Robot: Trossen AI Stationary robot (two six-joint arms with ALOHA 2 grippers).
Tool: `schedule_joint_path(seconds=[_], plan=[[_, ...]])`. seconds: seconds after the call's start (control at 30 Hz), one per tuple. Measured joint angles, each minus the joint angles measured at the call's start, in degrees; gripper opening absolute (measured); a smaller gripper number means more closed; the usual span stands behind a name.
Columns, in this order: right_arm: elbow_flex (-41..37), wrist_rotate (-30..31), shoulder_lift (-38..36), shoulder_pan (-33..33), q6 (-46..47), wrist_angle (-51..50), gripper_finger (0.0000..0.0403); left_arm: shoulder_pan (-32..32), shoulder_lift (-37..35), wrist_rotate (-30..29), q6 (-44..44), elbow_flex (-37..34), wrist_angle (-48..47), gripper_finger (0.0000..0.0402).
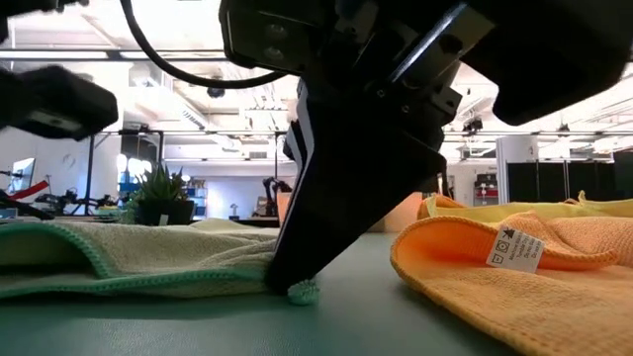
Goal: Fold microfiber towels
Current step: Fold the green microfiber towel
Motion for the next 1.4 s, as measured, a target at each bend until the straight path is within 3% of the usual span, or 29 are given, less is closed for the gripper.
schedule_joint_path(seconds=[0.1, 0.17, 0.6, 0.9, 1.1, 1.23, 1.4], plan=[[0.00, 0.04, -0.07, -0.04, 0.90, -0.10, 0.0013, 0.00, -0.75, -0.29, -0.25, 0.00, -0.43, 0.0018], [0.00, 0.05, -0.10, -0.04, 0.93, -0.28, 0.0013, 0.00, -0.76, -0.46, -0.30, 0.00, -0.39, 0.0007], [0.00, -0.13, -0.31, -0.04, 1.94, -1.38, 0.0013, 0.00, -0.65, 0.17, -0.22, 0.00, -0.44, 0.0092], [0.00, -0.23, -0.38, 0.02, 2.00, -1.44, 0.0013, 0.13, 2.45, -3.15, 2.81, 0.00, 0.64, 0.0163], [0.02, -0.31, -0.42, 0.00, 2.76, -1.60, 0.0013, 0.14, 4.00, -1.15, 2.52, 0.11, 0.71, 0.0169], [0.02, -0.31, -0.42, 0.00, 2.84, -1.60, 0.0013, 0.20, 4.06, -3.97, 2.37, 0.11, 0.75, 0.0167], [0.07, -0.34, -0.42, 0.02, 3.48, -1.77, 0.0013, 0.76, 4.18, -6.94, 2.38, -0.03, 0.71, 0.0117]])
